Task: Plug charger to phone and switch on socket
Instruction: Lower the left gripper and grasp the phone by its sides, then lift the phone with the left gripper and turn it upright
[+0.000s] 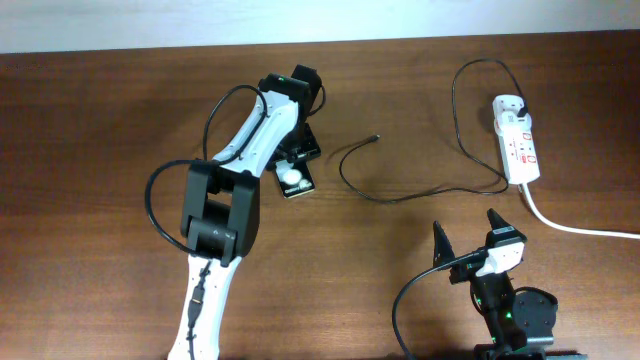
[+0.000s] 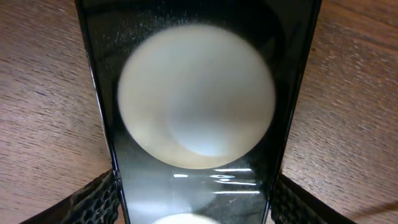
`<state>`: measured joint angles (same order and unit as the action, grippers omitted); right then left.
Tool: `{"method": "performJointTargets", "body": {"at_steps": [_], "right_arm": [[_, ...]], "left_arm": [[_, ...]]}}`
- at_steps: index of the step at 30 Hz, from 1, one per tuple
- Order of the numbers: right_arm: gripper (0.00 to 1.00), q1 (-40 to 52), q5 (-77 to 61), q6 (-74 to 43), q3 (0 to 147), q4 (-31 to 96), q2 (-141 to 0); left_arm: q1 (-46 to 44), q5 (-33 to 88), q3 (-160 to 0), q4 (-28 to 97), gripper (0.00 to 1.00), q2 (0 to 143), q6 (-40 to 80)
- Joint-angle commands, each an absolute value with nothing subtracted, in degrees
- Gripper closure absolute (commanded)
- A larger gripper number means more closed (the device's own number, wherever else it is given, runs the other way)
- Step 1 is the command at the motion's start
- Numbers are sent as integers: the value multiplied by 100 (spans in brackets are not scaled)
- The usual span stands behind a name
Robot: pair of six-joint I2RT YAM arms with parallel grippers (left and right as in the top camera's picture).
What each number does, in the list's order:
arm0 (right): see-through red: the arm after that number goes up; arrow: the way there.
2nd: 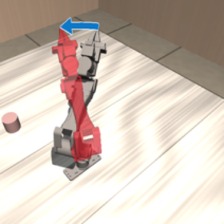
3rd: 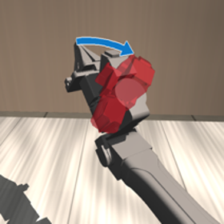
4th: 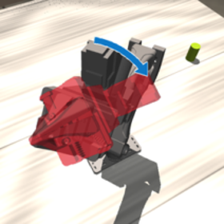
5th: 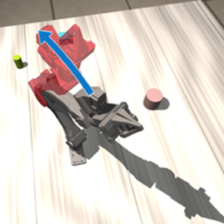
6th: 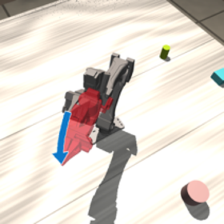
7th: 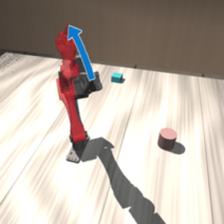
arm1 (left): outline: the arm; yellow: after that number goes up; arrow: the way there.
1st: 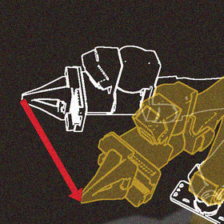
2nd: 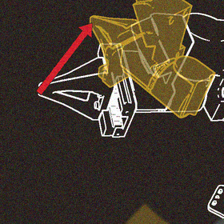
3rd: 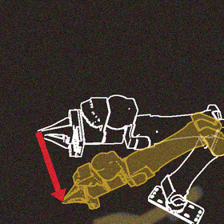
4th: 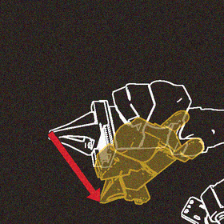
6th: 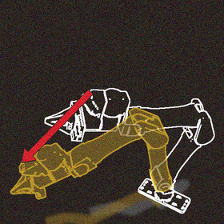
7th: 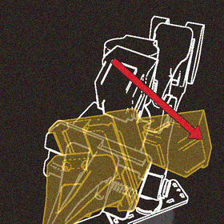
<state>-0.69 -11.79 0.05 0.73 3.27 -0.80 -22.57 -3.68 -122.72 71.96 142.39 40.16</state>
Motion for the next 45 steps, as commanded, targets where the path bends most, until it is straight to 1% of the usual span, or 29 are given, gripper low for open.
{"method": "performJointTargets", "body": {"at_steps": [1, 3, 4, 5, 11, 14, 18, 20, 21, 23, 24, 26, 28, 31, 33, 36, 40, 45], "right_arm": [[1, -43, -1133, 21, 32, 344, -36], [1, -43, -1133, 21, 32, 346, -36], [1, -43, -1133, 21, 32, 344, -36], [1, -43, -1133, 21, 32, 344, -36], [1, -43, -1133, 21, 32, 344, -36], [1, -43, -1133, 21, 32, 344, -36], [1, -43, -1133, 21, 32, 344, -36], [1, -43, -1133, 21, 32, 344, -36], [1, -43, -1133, 21, 32, 346, -36], [2, -43, -1133, 21, 32, 344, -36], [1, -43, -1133, 21, 32, 344, -36], [1, -43, -1133, 21, 32, 344, -36], [1, -43, -1133, 21, 32, 344, -36], [1, -43, -1133, 21, 32, 344, -36], [1, -43, -1133, 21, 32, 344, -36], [1, -43, -1133, 21, 32, 344, -36], [1, -43, -1133, 21, 32, 344, -36], [1, -43, -1133, 21, 32, 344, -36]], "left_arm": [[-2349, -412, -11810, 7142, 28, 14442, 4032], [-2349, -412, -11810, 7107, 9, 14442, 4064], [-2349, -412, -11810, 7098, 4, 14442, 4244], [-2349, -410, -11810, 7076, 1, 14442, 4569], [-2342, -460, -11725, 6941, 1, 14442, 4403], [-2222, -403, -11334, 6751, 3, 14442, 4379], [-2191, -287, -10919, 6311, 7, 14442, 3815], [-2191, -403, -10916, 6233, 15, 14442, 3636], [-2191, -576, -10916, 6237, 22, 14442, 3634], [-2191, -626, -10916, 6237, 32, 14442, 3634], [-2191, -628, -10916, 6235, 34, 14442, 3636], [-2189, -626, -10925, 6239, 35, 14440, 3634], [-2185, -576, -11115, 6383, 38, 14355, 3632], [-2185, -534, -11843, 7015, 43, 14049, 3590], [-2185, -427, -12230, 7548, 43, 13705, 3564], [-2185, 290, -12307, 7883, 43, 13126, 3177], [-2185, 370, -12307, 8093, 43, 12226, 3114], [-2185, 366, -12307, 8374, 42, 10197, 3111]]}}
